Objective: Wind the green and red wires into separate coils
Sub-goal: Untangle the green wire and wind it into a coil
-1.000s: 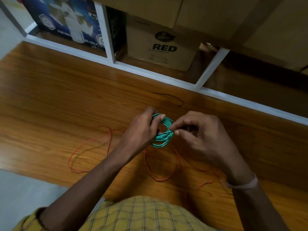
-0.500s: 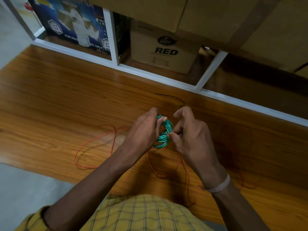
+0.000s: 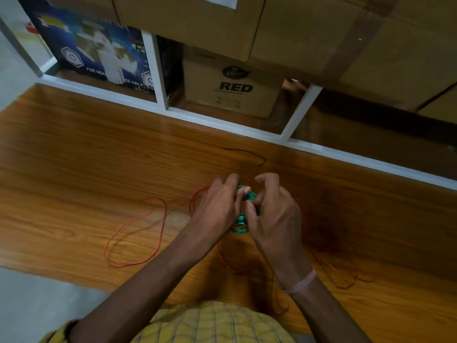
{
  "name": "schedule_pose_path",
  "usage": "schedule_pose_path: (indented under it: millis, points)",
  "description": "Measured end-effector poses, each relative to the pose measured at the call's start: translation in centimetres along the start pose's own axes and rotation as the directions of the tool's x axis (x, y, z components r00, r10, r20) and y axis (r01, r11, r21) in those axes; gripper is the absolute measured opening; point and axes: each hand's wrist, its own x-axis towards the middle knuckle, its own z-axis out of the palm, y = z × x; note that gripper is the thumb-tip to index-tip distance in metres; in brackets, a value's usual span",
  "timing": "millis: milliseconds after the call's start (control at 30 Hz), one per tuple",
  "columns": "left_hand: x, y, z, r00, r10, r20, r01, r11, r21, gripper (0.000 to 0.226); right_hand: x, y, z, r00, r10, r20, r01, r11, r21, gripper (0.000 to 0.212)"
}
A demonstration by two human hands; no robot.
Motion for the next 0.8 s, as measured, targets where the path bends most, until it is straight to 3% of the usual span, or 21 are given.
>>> schedule_pose_path:
  millis: [200, 400, 500, 633, 800]
  points:
    - [-0.5, -0.1, 0.3, 0.997, 0.067, 0.047, -0.065, 0.997, -0.041, 0.02, -1.4, 0.1, 0.7, 0.997, -0.073, -0.031, 0.073, 0.997, 0.009, 0.057]
    - [-0.7, -0.4, 0.7, 0.992, 0.117, 0.041, -0.114, 0.991, -0.067, 0.015, -1.6, 0.5, 0.8, 0.998, 0.001, 0.065, -0.002, 1.0, 0.016, 0.076]
    - [-1.0, -0.1, 1.2, 0.988, 0.151, 0.045, -0.148, 0.988, -0.053, 0.018, -1.4, 0.6, 1.2, 0.995, 0.083, 0.057, -0.082, 0.996, -0.033, 0.068]
    - [-1.0, 0.4, 1.4, 0.988, 0.153, 0.021, -0.151, 0.987, -0.053, 0.018, -1.9, -0.2, 1.5, 0.995, 0.027, -0.092, -0.035, 0.995, -0.09, 0.046]
    - [-1.2, 0.5, 1.2, 0.989, 0.146, 0.025, -0.143, 0.986, -0.089, 0.014, -2.7, 0.3, 1.8, 0.982, -0.031, -0.184, 0.012, 0.994, -0.107, 0.044]
